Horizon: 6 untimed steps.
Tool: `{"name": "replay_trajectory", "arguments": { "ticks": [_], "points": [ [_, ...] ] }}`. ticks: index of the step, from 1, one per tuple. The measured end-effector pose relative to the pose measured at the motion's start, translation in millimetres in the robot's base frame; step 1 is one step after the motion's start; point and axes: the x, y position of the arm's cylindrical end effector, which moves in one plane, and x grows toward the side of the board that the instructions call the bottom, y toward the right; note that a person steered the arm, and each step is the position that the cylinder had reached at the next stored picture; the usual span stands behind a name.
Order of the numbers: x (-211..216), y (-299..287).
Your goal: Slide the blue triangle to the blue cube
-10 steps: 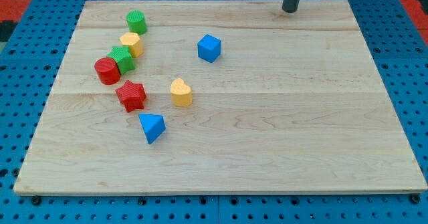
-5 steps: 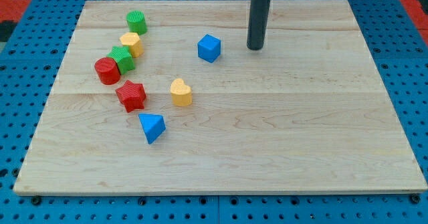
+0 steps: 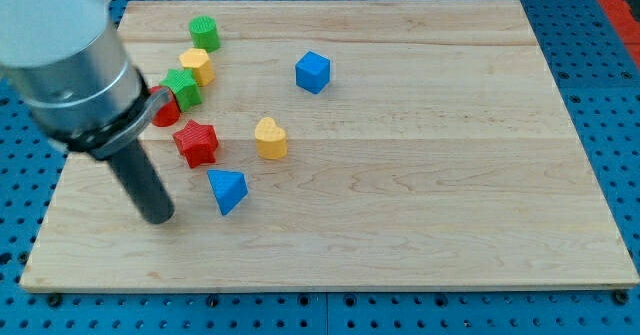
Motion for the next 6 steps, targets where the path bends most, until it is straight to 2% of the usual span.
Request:
{"name": "replay_trajectory", "arguments": {
  "ticks": [1,2,3,5,6],
  "points": [
    [-3.4,92.7],
    [-17.8,135.8],
    [-36.1,110.3],
    [-38.4,98.5],
    [-78.7,130.0]
  ]
}}
